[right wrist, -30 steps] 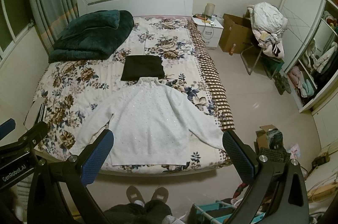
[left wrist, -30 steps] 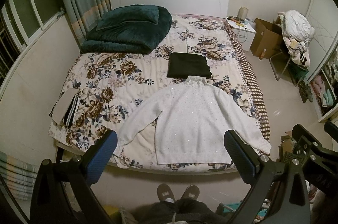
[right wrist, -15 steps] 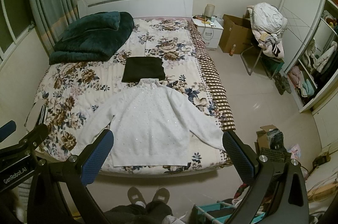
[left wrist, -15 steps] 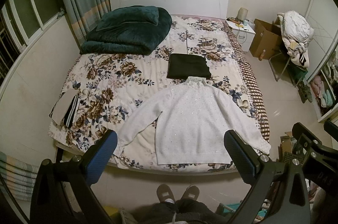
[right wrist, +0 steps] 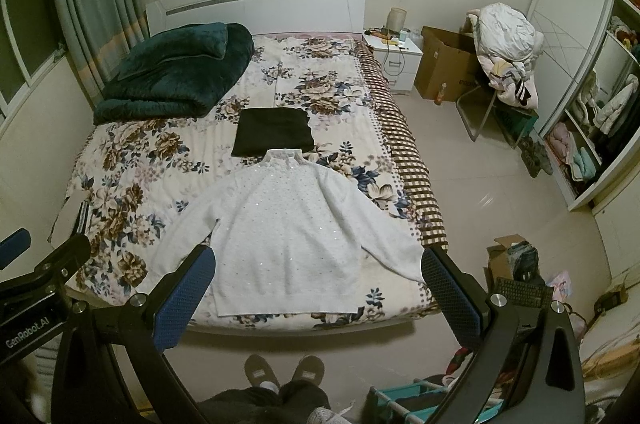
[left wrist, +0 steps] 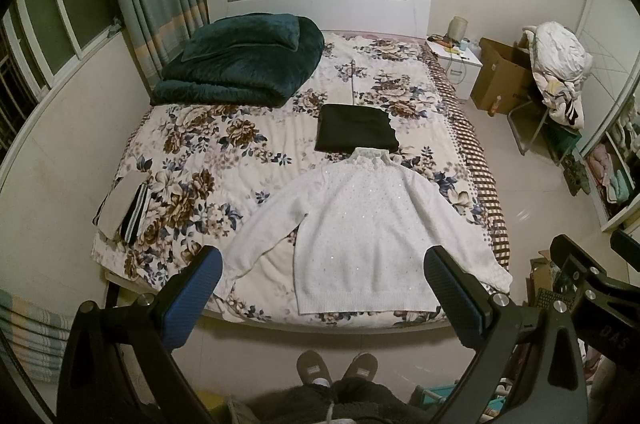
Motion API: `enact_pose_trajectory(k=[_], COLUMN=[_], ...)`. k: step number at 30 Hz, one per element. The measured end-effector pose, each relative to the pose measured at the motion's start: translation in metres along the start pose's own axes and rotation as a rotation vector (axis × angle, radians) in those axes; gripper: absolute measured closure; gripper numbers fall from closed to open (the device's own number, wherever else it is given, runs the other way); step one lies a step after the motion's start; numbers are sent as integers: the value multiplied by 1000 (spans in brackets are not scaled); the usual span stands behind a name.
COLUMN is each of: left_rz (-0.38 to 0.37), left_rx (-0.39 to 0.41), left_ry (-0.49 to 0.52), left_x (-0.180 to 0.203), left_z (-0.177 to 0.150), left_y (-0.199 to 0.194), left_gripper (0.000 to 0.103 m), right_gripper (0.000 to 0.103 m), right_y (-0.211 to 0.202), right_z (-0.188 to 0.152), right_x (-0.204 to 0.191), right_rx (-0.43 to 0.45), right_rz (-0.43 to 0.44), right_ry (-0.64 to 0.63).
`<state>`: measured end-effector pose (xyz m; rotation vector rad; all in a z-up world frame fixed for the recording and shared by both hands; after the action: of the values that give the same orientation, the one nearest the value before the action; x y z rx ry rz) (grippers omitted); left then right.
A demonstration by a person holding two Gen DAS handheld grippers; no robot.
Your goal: Fold small clothes
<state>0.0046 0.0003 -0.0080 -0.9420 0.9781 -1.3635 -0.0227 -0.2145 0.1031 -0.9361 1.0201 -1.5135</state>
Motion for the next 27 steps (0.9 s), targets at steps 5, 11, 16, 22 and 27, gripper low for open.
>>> enact_pose_trajectory(k=[5, 11, 16, 22, 27], left_rz=[0, -1, 0, 73, 114], left_rx=[1, 0, 1, 59, 50], left_ry=[0, 1, 5, 32, 50], left_x=[0, 0, 2, 14, 22], left_z=[0, 0, 5, 40, 73], left_y=[0, 0, -2, 48, 121], left_gripper=[0, 0, 0, 0, 0], right_gripper=[0, 0, 0, 0, 0], right_y=[1, 3, 6, 54, 154], right_z=[0, -1, 7, 28, 36], right_x=[0, -1, -10, -5, 37], right_rx=[2, 2, -11, -16, -112], right_rz=[1, 2, 7, 63, 82], right_ry=[2, 2, 15, 111, 318])
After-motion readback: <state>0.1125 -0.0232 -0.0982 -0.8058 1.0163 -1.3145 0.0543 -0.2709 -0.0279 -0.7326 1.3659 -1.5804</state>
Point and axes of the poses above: each gripper's, at about its wrist camera, not at the fingertips, and y roughly the way its jaws point, x to its right, z to its top, the point moved 1 cm from there along y, roughly the way its jaws point, and after that the axes turned 14 degrees about -x, right-handed, at the moved point
